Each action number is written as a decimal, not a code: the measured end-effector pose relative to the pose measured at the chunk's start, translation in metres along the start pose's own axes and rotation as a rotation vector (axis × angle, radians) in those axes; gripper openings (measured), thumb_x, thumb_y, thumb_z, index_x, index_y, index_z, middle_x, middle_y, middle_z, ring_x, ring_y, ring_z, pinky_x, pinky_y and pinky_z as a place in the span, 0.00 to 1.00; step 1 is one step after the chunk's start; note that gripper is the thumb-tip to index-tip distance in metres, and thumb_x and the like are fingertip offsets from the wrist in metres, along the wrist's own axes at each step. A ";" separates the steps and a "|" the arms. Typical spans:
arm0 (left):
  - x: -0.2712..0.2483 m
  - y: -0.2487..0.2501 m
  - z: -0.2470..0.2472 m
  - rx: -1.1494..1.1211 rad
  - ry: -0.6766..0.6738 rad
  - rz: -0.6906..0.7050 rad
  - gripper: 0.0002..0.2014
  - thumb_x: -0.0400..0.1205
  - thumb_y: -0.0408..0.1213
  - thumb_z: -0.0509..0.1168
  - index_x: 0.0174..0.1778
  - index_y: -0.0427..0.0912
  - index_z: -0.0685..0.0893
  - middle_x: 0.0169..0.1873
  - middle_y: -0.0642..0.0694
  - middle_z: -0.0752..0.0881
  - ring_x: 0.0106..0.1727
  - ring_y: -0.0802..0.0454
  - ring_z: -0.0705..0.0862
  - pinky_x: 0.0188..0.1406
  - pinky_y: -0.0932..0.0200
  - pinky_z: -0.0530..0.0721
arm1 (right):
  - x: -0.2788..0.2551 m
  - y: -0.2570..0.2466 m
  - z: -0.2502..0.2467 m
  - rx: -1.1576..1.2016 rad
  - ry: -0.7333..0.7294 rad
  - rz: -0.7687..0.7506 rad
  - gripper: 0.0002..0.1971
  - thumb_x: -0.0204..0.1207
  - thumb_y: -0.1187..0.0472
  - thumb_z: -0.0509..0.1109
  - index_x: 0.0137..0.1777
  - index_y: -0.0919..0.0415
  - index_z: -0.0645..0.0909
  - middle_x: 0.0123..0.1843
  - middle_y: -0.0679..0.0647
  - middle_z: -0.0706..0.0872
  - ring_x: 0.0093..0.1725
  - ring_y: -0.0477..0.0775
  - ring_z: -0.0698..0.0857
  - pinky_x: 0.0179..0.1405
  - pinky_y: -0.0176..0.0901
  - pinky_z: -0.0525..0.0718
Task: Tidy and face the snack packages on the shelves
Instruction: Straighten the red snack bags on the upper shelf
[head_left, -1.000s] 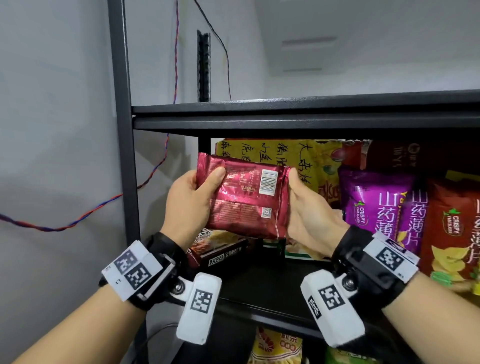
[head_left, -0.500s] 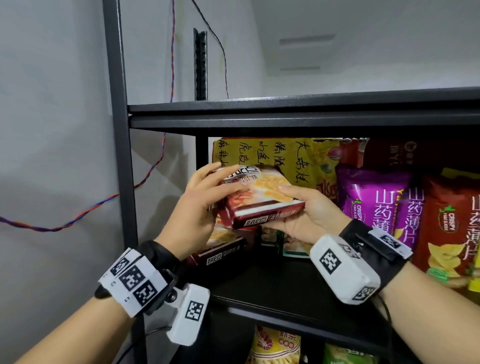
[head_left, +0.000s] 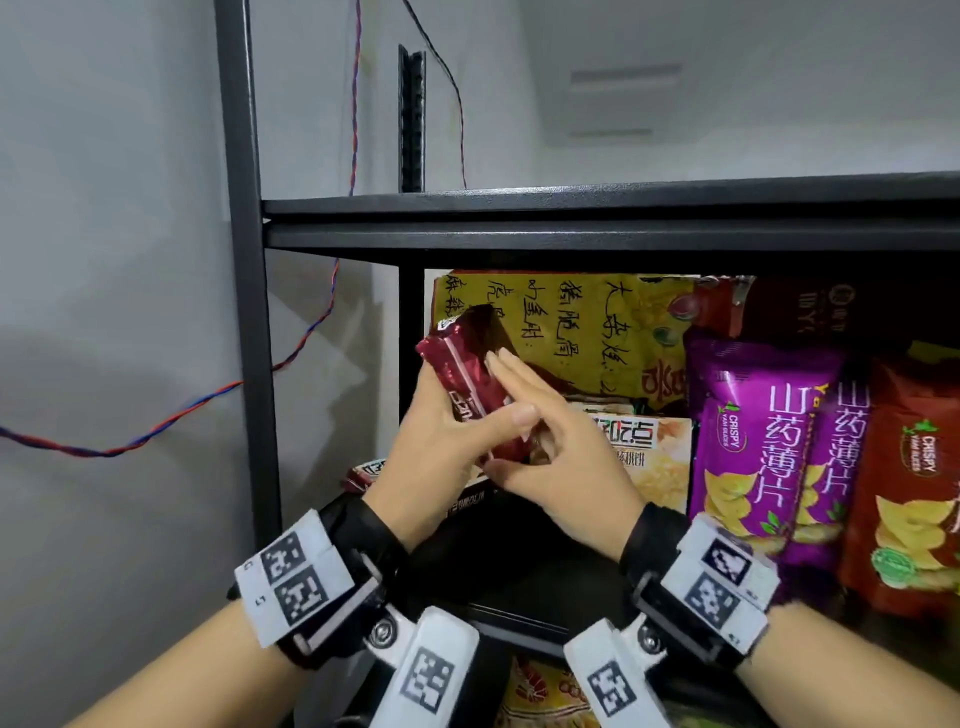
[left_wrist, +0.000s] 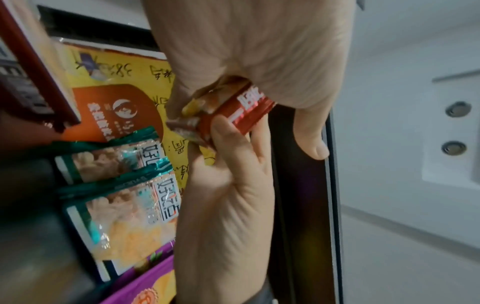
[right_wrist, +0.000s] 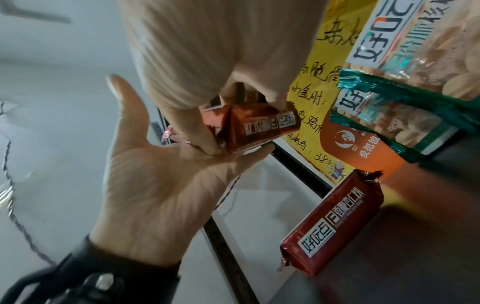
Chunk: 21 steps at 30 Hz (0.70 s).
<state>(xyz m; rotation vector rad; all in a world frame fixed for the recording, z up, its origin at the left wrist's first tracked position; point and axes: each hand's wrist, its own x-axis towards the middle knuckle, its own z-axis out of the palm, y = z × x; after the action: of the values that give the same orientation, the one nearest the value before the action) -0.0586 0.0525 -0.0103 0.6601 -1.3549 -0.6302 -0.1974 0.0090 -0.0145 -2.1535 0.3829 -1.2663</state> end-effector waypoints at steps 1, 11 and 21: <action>0.001 -0.001 0.000 -0.050 0.040 0.004 0.37 0.68 0.41 0.80 0.73 0.43 0.75 0.61 0.38 0.88 0.64 0.41 0.88 0.62 0.40 0.88 | -0.002 -0.001 0.000 -0.072 -0.023 -0.021 0.42 0.70 0.72 0.76 0.81 0.41 0.70 0.85 0.36 0.63 0.84 0.36 0.60 0.84 0.56 0.66; 0.008 -0.010 -0.027 -0.218 0.094 -0.077 0.23 0.74 0.25 0.74 0.65 0.38 0.82 0.57 0.37 0.91 0.57 0.38 0.91 0.51 0.46 0.90 | 0.017 0.004 -0.037 0.263 0.139 0.260 0.31 0.73 0.61 0.77 0.76 0.56 0.74 0.73 0.54 0.83 0.73 0.55 0.81 0.71 0.56 0.80; 0.007 -0.010 -0.023 0.460 0.274 -0.033 0.32 0.76 0.38 0.79 0.69 0.57 0.66 0.60 0.60 0.81 0.56 0.74 0.82 0.49 0.79 0.78 | 0.009 0.005 -0.020 -0.013 0.259 0.117 0.13 0.65 0.70 0.82 0.44 0.52 0.88 0.37 0.46 0.92 0.34 0.40 0.88 0.30 0.29 0.84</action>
<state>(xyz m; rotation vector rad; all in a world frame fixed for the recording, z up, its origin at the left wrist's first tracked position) -0.0351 0.0421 -0.0149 1.0988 -1.2385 -0.2371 -0.2099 -0.0063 -0.0040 -1.9501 0.6158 -1.4820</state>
